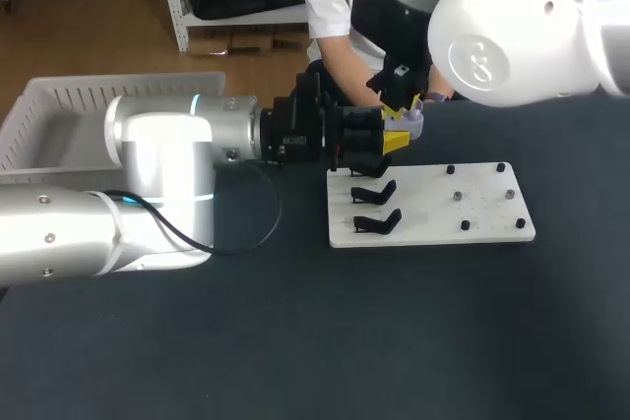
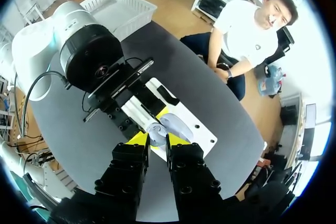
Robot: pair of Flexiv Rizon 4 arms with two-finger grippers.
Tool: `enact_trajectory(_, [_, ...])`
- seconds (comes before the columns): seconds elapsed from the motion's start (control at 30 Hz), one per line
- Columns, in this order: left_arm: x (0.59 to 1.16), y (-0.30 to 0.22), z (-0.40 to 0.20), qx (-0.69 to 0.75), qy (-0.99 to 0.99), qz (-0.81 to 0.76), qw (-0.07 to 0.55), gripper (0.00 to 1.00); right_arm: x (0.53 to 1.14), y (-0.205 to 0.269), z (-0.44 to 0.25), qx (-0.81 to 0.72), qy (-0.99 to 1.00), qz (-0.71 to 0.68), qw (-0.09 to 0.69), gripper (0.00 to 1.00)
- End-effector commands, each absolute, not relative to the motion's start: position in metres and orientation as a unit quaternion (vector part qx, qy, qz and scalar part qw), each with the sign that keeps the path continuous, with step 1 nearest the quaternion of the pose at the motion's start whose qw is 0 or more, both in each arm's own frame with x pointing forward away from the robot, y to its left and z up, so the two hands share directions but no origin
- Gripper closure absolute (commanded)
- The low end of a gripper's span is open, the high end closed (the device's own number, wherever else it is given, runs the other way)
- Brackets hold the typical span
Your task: Pick up each earbud case from the left stands, insert the matching earbuds, close the lid, and place the case in the box.
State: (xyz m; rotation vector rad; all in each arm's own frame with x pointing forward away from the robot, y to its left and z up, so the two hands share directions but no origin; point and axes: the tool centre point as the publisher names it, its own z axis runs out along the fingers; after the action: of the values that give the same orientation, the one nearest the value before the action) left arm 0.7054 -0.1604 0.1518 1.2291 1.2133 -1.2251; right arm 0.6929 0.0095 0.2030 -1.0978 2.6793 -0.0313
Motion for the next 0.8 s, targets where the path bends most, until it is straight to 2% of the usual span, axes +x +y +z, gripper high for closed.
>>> enact_trajectory(0.03, [0.7035,-0.1611,0.1514,0.504,0.5,-0.502,0.493,1.0,0.6942,0.0107,0.2027,-0.374,0.919,-0.012,0.122,1.0])
enact_trajectory(0.8, [0.7035,-0.1611,0.1514,0.504,0.5,-0.502,0.493,1.0,0.6945,0.01,0.1934,-0.38,0.918,-0.02,0.109,1.0])
